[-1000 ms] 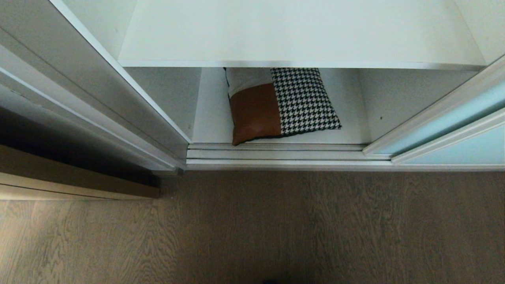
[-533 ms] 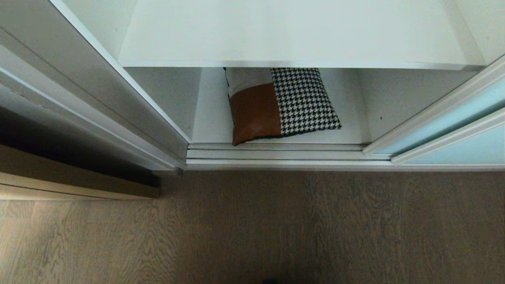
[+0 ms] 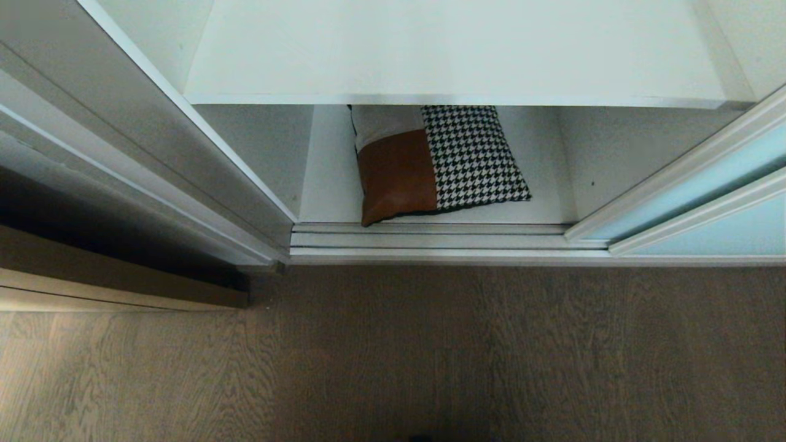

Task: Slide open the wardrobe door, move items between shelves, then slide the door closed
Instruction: Place the pillow on the higher shelf

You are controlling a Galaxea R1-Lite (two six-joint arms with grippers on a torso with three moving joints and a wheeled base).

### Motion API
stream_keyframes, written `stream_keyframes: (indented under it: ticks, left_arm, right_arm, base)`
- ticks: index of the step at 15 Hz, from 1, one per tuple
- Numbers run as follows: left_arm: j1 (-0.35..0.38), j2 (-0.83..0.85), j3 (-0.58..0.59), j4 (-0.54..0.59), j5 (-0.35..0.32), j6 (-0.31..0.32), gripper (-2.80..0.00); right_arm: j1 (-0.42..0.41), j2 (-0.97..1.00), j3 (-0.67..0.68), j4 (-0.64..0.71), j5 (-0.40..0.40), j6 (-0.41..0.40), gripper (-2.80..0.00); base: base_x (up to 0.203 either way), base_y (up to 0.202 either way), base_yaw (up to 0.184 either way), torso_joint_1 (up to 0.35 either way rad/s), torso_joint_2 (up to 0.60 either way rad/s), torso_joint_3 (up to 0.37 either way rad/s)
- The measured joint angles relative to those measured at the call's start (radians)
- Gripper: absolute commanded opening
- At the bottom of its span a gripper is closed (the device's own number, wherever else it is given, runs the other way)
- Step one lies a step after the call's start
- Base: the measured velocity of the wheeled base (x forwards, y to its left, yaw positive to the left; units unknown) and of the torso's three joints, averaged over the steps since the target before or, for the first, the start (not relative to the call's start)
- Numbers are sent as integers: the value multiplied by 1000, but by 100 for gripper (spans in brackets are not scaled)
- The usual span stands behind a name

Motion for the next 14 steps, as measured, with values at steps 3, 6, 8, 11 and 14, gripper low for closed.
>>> stream_keyframes:
  ticks: [3, 6, 8, 11, 14]
  left_arm:
    - [0, 0, 0, 0, 0, 0, -280]
    - [0, 0, 0, 0, 0, 0, -280]
    - [0, 0, 0, 0, 0, 0, -280]
    - [0, 0, 0, 2, 1, 10, -280]
    - [0, 0, 0, 3, -2, 30, -280]
  right_arm:
    - [0, -6, 0, 3, 1, 1, -280]
    - [0, -8, 0, 3, 1, 1, -280]
    - [0, -8, 0, 4, 0, 0, -280]
    - [0, -8, 0, 4, 1, 1, -280]
    - [0, -8, 0, 4, 0, 0, -280]
  base:
    - [0, 0, 0, 0, 0, 0]
    - [0, 0, 0, 0, 0, 0]
    - [0, 0, 0, 0, 0, 0]
    - [0, 0, 0, 0, 0, 0]
    - [0, 0, 0, 0, 0, 0]
